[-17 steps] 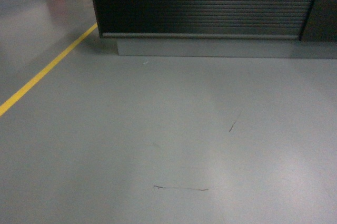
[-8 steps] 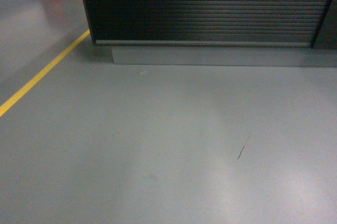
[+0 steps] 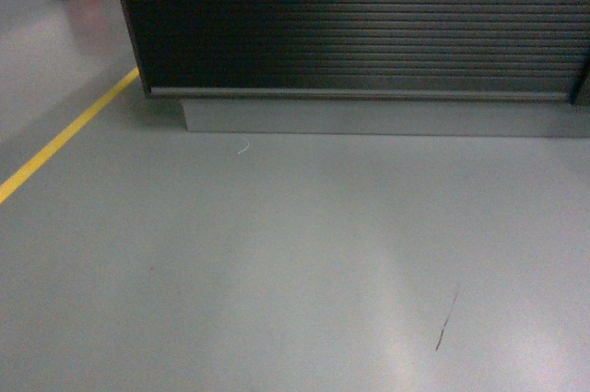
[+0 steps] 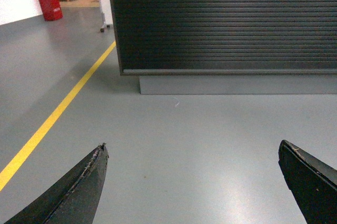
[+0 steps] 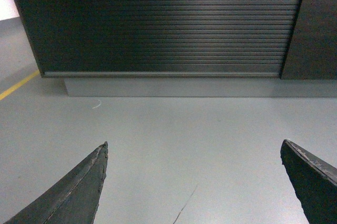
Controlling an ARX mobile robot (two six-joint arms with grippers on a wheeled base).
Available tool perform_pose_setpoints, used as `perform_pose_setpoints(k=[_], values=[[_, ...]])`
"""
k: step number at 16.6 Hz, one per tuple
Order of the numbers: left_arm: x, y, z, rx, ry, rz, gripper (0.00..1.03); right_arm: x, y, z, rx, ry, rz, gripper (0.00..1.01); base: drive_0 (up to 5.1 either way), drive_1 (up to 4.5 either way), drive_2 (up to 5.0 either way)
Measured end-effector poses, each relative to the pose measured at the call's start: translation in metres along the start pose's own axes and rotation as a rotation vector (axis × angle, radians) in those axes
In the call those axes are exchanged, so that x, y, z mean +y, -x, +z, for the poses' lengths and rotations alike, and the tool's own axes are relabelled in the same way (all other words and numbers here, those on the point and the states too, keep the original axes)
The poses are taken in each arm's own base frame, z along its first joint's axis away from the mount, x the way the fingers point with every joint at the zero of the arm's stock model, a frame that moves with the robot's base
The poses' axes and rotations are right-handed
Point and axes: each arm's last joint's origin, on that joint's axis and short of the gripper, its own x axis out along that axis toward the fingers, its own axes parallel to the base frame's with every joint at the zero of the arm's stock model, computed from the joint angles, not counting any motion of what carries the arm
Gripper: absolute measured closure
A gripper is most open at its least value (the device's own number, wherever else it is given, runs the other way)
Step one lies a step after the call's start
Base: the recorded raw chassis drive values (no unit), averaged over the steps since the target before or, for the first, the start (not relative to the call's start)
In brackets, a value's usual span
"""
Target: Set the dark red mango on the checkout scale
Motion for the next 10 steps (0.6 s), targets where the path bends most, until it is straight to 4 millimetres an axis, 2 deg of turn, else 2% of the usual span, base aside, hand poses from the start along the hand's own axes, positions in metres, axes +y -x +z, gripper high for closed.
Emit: perform_pose_setpoints(k=[10], values=[[0.0,0.0,-0.0001,0.002,0.0,0.001,0.05,0.0,0.0,0.0,0.0,0.0,0.0,0.03,0.0,4.21,-4.2]])
